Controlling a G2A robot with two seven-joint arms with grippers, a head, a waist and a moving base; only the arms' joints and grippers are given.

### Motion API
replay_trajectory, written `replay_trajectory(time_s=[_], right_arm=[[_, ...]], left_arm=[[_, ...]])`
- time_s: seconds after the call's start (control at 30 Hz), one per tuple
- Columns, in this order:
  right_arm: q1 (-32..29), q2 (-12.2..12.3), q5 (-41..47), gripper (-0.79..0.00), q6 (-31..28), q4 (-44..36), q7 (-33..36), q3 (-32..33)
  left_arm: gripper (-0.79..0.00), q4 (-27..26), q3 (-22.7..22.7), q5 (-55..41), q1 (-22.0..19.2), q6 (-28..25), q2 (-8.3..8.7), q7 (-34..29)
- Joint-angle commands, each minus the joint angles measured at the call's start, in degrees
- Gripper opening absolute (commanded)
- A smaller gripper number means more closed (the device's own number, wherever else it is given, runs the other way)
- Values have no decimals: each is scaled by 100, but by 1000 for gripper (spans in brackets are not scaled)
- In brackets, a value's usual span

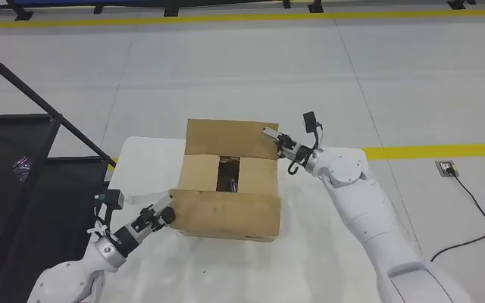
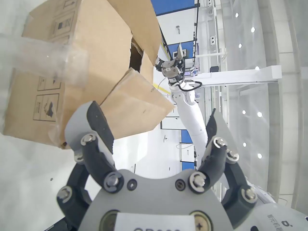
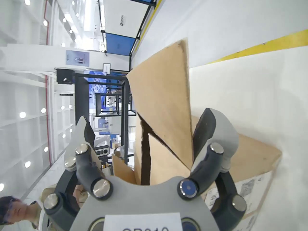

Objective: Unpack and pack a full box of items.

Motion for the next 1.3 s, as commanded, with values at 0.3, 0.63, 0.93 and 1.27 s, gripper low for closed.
replay_trajectory(time_s=[0.3,0.63,0.93,1.27], right_arm=[[182,314,974,0,-869,192,2243,608],[-228,540,1369,0,-32,-705,3716,633],[-568,616,1084,0,492,-1199,3945,293],[-967,653,521,0,476,-1821,2682,144]], left_arm=[[0,-162,495,821,-191,320,-48,1060],[0,-27,933,1238,-573,545,-88,1374],[0,161,1237,1423,-867,698,-131,1580],[0,247,1093,1368,-812,667,-152,1943]])
